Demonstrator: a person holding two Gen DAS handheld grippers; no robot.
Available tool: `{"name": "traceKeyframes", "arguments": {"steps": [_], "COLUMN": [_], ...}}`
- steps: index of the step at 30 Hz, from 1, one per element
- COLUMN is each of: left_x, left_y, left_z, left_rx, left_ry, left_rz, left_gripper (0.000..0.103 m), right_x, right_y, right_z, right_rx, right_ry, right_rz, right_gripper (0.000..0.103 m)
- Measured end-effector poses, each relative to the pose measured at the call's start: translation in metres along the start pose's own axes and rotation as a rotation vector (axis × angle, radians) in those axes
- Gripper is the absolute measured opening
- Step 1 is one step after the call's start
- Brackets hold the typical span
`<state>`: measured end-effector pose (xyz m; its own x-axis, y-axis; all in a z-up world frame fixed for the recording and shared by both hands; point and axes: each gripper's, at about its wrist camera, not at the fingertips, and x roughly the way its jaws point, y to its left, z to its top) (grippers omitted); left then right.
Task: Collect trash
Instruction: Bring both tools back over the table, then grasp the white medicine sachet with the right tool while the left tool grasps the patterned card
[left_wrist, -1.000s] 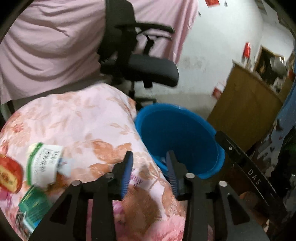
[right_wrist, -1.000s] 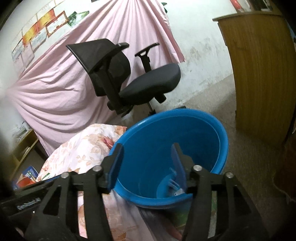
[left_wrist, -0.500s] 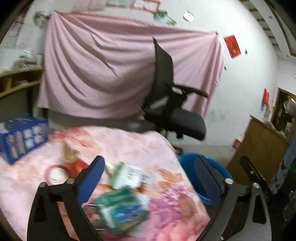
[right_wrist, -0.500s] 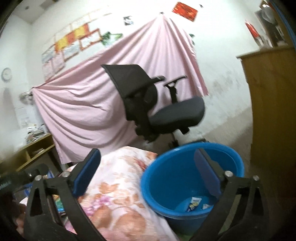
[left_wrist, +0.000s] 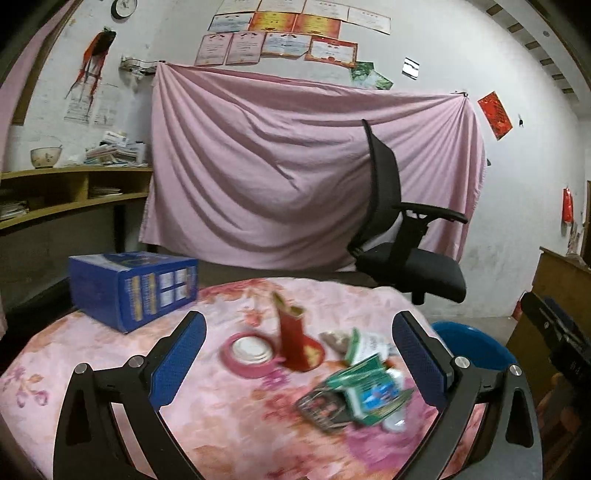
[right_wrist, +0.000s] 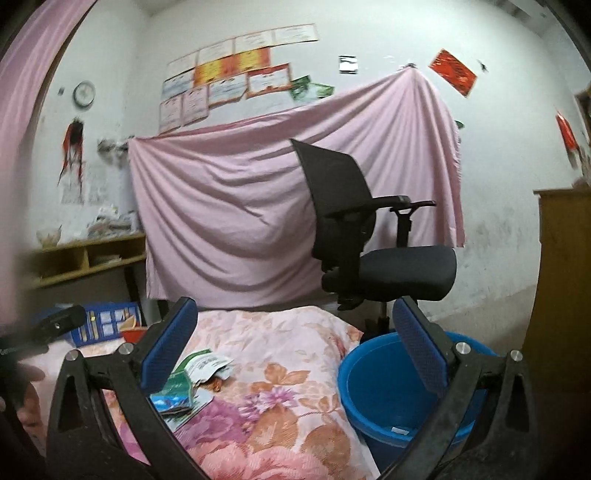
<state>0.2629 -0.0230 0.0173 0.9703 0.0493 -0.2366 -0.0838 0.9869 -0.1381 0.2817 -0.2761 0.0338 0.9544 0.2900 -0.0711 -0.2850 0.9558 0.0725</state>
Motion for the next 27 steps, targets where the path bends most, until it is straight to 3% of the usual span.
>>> {"name": "traceKeyframes", "arguments": {"steps": [4, 12, 19, 22, 25, 27], "left_x": [-0.002, 0.006, 0.024, 0.03, 0.037, 0.041], "left_y": [0.014, 0.03, 0.032, 0.031, 0.03, 0.031], "left_z": [-0.011, -0.019, -0.027, -0.028, -0.031, -0.033], "left_rx": [0.006, -0.011, 0.023, 0.031, 0.057, 0.065], "left_ry": [0.031, 0.168, 0.297, 0.329, 0.374, 0.395], "left_rz": [0.015, -0.005, -0.053, -0.074, -0.077, -0.079], "left_gripper": [0.099, 0.099, 0.098, 0.091, 0.077, 0.074], "right_x": [0.008, 0.03, 0.046, 0.052, 0.058, 0.061], "right_y": [0.014, 0.045, 0.056, 0.062, 0.069, 0.075], "right_z": [-0.001, -0.018, -0.035, -0.042, -0.05, -0.054], "right_rx": [-0.053, -0.157, -0.124, -0.128, -0.14, -0.144], "right_ry": [0.076, 0.319, 0.495, 0.557, 0.611, 0.637], "right_rz": [0.014, 0.039, 0.107, 0.121, 0.136, 0.15], "right_gripper": [0.103, 0.103, 0.103, 0.102, 0.092, 0.088]}}
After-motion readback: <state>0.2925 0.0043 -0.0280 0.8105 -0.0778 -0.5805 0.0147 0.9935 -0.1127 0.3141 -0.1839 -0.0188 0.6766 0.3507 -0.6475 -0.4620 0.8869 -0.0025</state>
